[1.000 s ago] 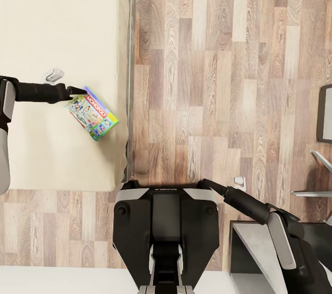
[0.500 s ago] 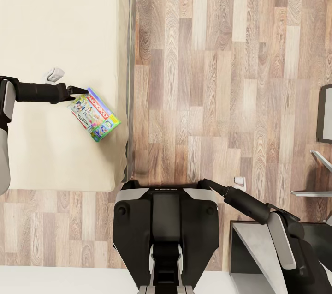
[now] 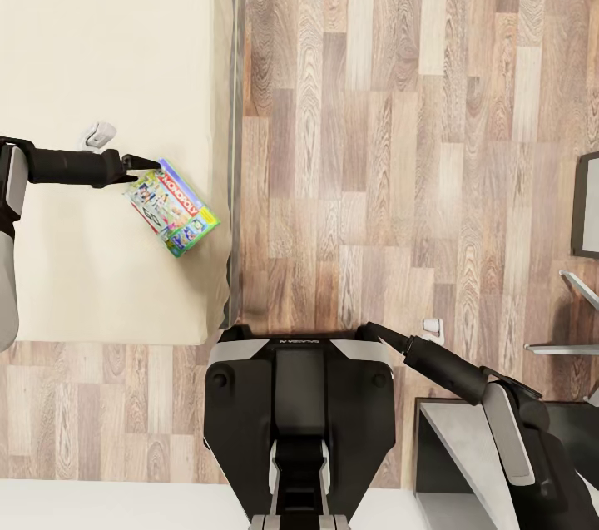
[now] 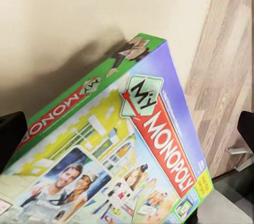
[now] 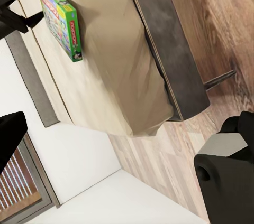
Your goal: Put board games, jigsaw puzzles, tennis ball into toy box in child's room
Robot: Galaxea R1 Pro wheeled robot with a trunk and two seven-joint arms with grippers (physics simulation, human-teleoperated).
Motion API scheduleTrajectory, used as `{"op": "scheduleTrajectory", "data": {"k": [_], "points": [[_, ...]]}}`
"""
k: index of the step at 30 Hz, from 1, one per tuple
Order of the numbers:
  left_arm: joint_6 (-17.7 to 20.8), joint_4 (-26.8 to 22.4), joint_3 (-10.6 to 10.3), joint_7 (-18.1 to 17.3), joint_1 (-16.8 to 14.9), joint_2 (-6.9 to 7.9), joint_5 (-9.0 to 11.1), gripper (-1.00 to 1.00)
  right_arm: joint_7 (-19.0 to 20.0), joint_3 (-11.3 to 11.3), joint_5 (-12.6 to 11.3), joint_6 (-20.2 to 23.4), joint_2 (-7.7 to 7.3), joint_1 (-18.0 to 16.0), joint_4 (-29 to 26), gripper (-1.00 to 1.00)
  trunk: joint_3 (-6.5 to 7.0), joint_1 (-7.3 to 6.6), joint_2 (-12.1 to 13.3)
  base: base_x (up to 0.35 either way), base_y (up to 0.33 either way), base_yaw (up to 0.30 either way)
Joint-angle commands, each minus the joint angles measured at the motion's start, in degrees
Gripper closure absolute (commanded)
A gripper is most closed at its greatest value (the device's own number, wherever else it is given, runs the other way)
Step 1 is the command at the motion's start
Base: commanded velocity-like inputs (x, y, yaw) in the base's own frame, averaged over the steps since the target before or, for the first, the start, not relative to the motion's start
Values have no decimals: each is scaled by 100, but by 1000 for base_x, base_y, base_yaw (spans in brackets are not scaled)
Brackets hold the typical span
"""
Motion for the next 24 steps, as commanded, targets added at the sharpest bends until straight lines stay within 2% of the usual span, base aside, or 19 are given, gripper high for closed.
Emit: {"op": "scheduleTrajectory", "data": {"k": [1, 3, 8, 24], "points": [[44, -3, 18, -122, -3, -4, -60, -100, 7, -4, -16, 31, 0, -1, -1, -100, -5, 4, -9, 0, 0, 0], [54, -3, 0, -281, -3, -7, -73, -100, 7, -3, -16, 31, 0, -1, -1, -100, -5, 4, -9, 0, 0, 0], [52, 83, -31, -424, -3, -12, -99, -100, 7, -4, -16, 33, 1, -1, -1, -100, -5, 4, -9, 0, 0, 0], [61, 147, -17, -471, -3, -13, -71, -100, 14, -5, -19, 39, -5, -1, -1, -100, -5, 4, -9, 0, 0, 0]]}}
